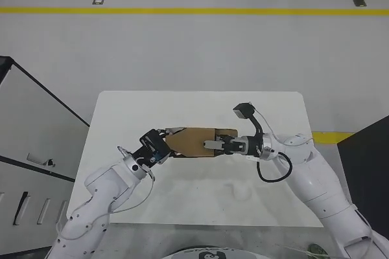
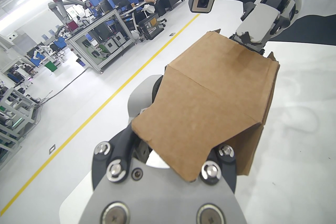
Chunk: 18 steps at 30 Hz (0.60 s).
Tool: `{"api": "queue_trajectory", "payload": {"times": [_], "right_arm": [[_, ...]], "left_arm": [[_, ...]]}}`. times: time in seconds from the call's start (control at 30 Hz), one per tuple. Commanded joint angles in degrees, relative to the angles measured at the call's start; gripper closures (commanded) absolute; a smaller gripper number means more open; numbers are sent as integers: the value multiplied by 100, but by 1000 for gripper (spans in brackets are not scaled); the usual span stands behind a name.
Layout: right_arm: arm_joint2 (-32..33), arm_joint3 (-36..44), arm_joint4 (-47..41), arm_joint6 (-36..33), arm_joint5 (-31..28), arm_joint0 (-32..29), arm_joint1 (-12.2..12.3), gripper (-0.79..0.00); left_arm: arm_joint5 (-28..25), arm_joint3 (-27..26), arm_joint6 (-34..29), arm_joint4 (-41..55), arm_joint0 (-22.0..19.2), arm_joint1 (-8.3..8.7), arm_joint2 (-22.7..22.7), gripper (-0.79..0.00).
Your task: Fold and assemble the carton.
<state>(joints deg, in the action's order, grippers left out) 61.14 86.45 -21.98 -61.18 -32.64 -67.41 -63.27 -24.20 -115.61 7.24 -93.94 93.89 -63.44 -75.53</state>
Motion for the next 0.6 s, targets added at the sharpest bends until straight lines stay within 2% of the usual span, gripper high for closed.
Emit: {"api": "queue_trajectory", "payload": {"times": [0.0,0.07,0.1,0.23,0.27,0.3,0.57], "right_arm": [[-21,-7,6,19,9,8,-4,-182],[-44,-13,14,35,25,16,-8,-43],[-54,-13,23,43,36,21,-9,0],[-78,-28,51,75,83,28,-12,0],[-80,-37,60,86,101,29,-11,0],[-80,-46,62,106,114,29,-12,0],[-19,-126,-170,127,34,-14,-5,0]], "left_arm": [[-3,-10,-4,5,9,3,-7,0],[-9,-17,-10,-4,14,6,-14,0],[-10,-19,-9,-3,18,8,-18,0],[-9,-25,-12,-2,28,12,-29,-9],[-8,-26,-16,13,34,13,-30,-502],[-4,-25,-17,24,37,14,-35,-785],[238,-6,1,109,82,29,-318,-785]]}}
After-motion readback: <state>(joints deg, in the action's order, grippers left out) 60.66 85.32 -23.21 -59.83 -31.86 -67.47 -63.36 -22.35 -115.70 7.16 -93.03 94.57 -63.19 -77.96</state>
